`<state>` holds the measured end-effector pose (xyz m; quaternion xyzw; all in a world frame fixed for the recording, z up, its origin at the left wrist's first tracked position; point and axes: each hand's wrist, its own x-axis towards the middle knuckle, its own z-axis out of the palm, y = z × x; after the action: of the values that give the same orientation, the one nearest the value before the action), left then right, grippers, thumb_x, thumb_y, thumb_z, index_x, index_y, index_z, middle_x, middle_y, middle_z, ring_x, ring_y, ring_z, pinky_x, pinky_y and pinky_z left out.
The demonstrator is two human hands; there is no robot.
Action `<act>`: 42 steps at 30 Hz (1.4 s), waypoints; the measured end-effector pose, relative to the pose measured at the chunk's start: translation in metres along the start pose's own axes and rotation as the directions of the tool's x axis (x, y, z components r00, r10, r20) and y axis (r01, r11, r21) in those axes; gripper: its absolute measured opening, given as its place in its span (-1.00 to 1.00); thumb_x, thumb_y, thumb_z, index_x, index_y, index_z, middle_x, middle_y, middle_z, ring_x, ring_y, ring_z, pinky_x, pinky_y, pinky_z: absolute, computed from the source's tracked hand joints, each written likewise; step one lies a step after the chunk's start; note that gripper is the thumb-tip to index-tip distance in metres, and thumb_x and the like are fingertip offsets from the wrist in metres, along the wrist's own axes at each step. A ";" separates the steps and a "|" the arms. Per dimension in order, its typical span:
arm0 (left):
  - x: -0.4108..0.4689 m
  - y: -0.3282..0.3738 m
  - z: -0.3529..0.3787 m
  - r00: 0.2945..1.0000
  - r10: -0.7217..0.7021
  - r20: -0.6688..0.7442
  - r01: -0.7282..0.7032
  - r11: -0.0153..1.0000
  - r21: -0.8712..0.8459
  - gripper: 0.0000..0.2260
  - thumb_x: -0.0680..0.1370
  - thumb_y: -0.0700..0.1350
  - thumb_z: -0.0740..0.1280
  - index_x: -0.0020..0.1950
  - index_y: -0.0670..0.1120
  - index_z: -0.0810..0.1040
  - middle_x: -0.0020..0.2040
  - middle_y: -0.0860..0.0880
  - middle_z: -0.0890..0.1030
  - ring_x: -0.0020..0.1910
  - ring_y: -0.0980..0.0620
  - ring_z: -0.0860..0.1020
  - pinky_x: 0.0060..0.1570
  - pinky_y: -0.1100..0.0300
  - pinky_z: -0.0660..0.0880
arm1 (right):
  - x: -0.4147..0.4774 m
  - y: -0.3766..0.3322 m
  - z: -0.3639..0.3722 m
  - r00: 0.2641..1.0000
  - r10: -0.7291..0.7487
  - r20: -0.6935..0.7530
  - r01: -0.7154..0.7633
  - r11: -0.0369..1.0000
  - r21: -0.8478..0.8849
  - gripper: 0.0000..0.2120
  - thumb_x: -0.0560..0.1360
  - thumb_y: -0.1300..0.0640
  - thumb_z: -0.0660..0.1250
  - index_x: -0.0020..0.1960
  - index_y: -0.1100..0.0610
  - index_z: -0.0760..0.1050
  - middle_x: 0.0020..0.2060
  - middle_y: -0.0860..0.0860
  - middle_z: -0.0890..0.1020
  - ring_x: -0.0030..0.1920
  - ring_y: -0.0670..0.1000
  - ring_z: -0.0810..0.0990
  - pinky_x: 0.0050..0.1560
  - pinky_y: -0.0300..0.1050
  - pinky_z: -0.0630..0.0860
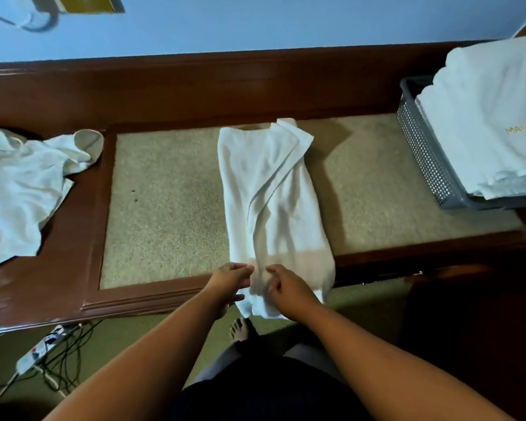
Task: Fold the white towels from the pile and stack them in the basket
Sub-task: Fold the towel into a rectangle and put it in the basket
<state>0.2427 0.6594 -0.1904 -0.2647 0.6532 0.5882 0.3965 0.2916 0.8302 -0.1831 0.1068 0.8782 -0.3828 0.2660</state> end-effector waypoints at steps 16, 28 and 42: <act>-0.005 -0.050 0.021 0.997 0.047 -0.054 -0.036 0.979 0.199 -0.89 0.59 -0.24 0.25 -0.08 -0.20 0.54 -0.32 -0.17 0.60 -0.35 -0.10 0.52 -0.49 0.20 0.37 | -0.032 0.048 0.037 0.990 0.140 -0.031 -0.135 0.983 0.122 -0.53 0.51 0.27 0.27 0.41 0.06 0.42 0.23 0.04 0.50 0.19 0.01 0.52 0.28 -0.14 0.44; -0.011 -0.038 0.012 0.975 0.212 -0.065 -0.142 0.819 0.556 -0.91 0.47 -0.09 0.37 -0.13 -0.10 0.59 -0.28 0.00 0.62 -0.25 0.01 0.58 -0.34 0.19 0.41 | -0.021 0.030 0.035 0.990 0.135 -0.043 -0.132 0.989 0.068 -0.68 0.51 0.27 0.31 0.25 0.13 0.54 0.15 0.07 0.60 0.12 0.02 0.58 0.19 -0.18 0.46; -0.009 -0.016 -0.014 0.856 0.506 -0.105 -0.278 0.622 0.732 -0.91 0.59 -0.15 0.20 0.02 -0.11 0.47 -0.10 -0.13 0.63 -0.14 -0.19 0.58 -0.24 0.05 0.44 | -0.009 0.011 0.014 0.966 -0.052 -0.252 -0.020 0.962 -0.273 -0.63 0.45 0.22 0.27 0.24 0.05 0.55 0.17 0.08 0.50 0.14 0.16 0.49 0.11 0.04 0.48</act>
<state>0.2578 0.6418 -0.1922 -0.0319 0.9189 0.3247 0.2219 0.3088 0.8279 -0.1930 0.1105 0.9505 -0.2432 0.1590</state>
